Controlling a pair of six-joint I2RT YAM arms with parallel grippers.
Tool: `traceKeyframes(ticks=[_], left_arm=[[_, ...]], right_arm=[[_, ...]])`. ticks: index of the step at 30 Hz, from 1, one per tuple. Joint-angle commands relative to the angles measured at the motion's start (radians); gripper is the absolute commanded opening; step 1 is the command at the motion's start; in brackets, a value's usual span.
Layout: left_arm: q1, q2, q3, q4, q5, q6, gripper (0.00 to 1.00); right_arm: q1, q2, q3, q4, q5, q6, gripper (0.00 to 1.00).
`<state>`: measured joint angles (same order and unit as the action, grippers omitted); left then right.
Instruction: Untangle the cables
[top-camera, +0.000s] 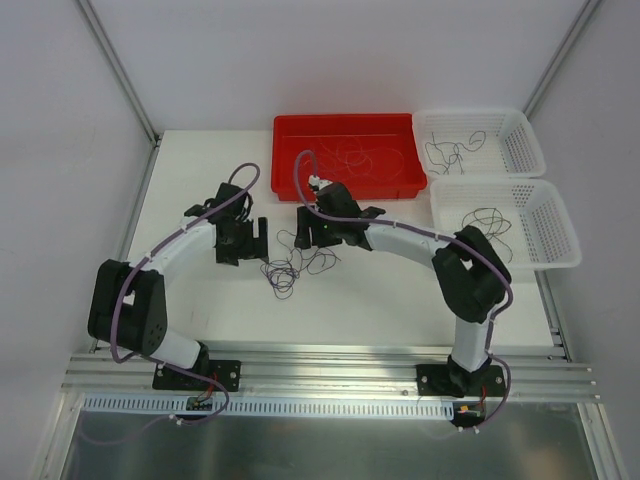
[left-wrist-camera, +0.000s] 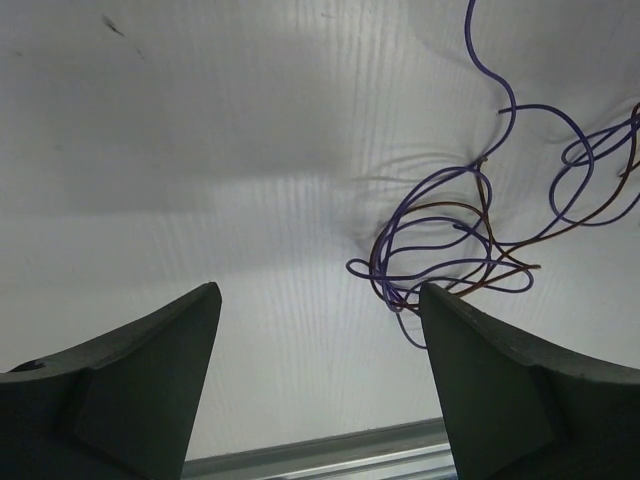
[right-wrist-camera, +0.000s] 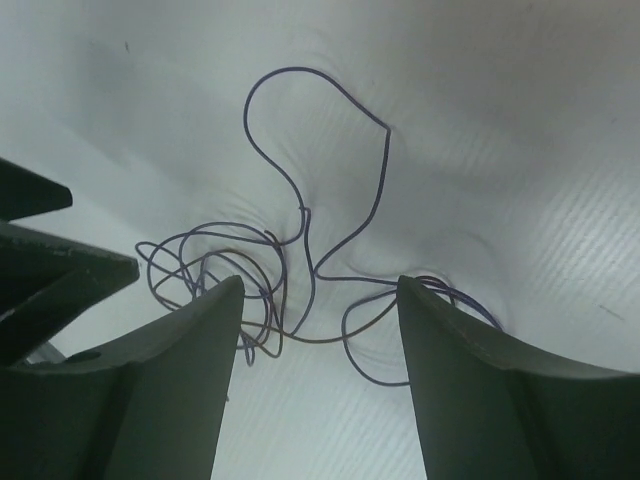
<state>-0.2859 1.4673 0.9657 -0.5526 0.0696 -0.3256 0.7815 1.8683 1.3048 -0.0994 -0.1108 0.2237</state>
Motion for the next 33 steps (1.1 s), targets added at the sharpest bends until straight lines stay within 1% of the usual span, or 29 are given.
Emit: traceKeyframes(ticks=[1, 5, 7, 8, 10, 11, 12, 13, 14, 15, 16, 17, 18, 19, 21, 22, 23, 24, 25, 26, 28, 33], left_arm=[[0.008, 0.025, 0.018, -0.018, 0.120, -0.044, 0.79], [-0.009, 0.044, 0.004, -0.018, 0.122, -0.061, 0.76], [-0.031, 0.045, -0.004, -0.018, 0.124, -0.091, 0.74], [-0.039, 0.045, -0.011, -0.017, 0.134, -0.105, 0.72], [-0.068, 0.057, -0.015, -0.017, 0.134, -0.137, 0.70], [-0.078, 0.064, -0.016, -0.017, 0.131, -0.145, 0.67], [-0.085, 0.070, -0.018, -0.014, 0.128, -0.156, 0.66], [-0.091, 0.076, -0.021, -0.013, 0.130, -0.176, 0.63], [-0.107, 0.077, -0.030, -0.012, 0.125, -0.184, 0.62], [-0.114, 0.079, -0.038, -0.004, 0.118, -0.191, 0.56], [-0.122, 0.080, -0.044, -0.003, 0.116, -0.207, 0.53], [-0.128, 0.080, -0.059, 0.002, 0.110, -0.216, 0.50], [-0.130, 0.080, -0.068, 0.005, 0.107, -0.225, 0.43], [-0.130, 0.082, -0.076, 0.016, 0.105, -0.242, 0.38], [-0.134, 0.080, -0.096, 0.022, 0.107, -0.257, 0.29], [-0.136, 0.080, -0.099, 0.028, 0.101, -0.266, 0.21], [-0.136, 0.082, -0.105, 0.028, 0.095, -0.271, 0.16], [-0.136, 0.079, -0.108, 0.026, 0.091, -0.276, 0.13], [-0.137, 0.070, -0.110, 0.026, 0.084, -0.277, 0.07], [-0.137, 0.065, -0.117, 0.026, 0.069, -0.279, 0.04], [-0.137, 0.039, -0.127, 0.026, 0.049, -0.286, 0.00], [-0.136, -0.008, -0.150, 0.023, -0.026, -0.306, 0.00]], right_arm=[[0.015, 0.043, 0.040, 0.066, 0.072, 0.103, 0.65], [0.013, 0.097, 0.063, 0.086, 0.072, 0.131, 0.61], [0.016, 0.126, 0.079, 0.087, 0.069, 0.137, 0.54], [0.016, 0.132, 0.080, 0.095, 0.071, 0.138, 0.46], [0.016, 0.140, 0.077, 0.096, 0.076, 0.141, 0.38], [0.016, 0.138, 0.073, 0.095, 0.074, 0.138, 0.33], [0.015, 0.132, 0.073, 0.095, 0.074, 0.135, 0.21], [0.015, 0.109, 0.068, 0.096, 0.074, 0.120, 0.17], [0.016, 0.092, 0.059, 0.096, 0.080, 0.112, 0.08], [0.016, 0.074, 0.053, 0.092, 0.086, 0.102, 0.04], [0.016, 0.028, 0.047, 0.084, 0.100, 0.080, 0.01], [0.016, 0.003, 0.041, 0.058, 0.105, 0.066, 0.01], [0.015, -0.024, 0.037, 0.044, 0.105, 0.053, 0.01], [0.016, -0.073, 0.034, 0.032, 0.140, 0.040, 0.01], [0.016, -0.133, 0.025, -0.005, 0.151, 0.011, 0.01], [0.016, -0.159, 0.021, -0.019, 0.163, 0.002, 0.01], [0.015, -0.223, 0.014, -0.043, 0.169, -0.016, 0.01], [0.016, -0.254, 0.010, -0.057, 0.177, -0.027, 0.01], [0.016, -0.291, -0.001, -0.072, 0.201, -0.038, 0.01], [0.015, -0.360, -0.004, -0.107, 0.213, -0.049, 0.01], [0.015, -0.437, -0.010, -0.144, 0.264, -0.092, 0.01], [-0.021, -0.682, 0.001, -0.270, 0.301, -0.164, 0.01]])
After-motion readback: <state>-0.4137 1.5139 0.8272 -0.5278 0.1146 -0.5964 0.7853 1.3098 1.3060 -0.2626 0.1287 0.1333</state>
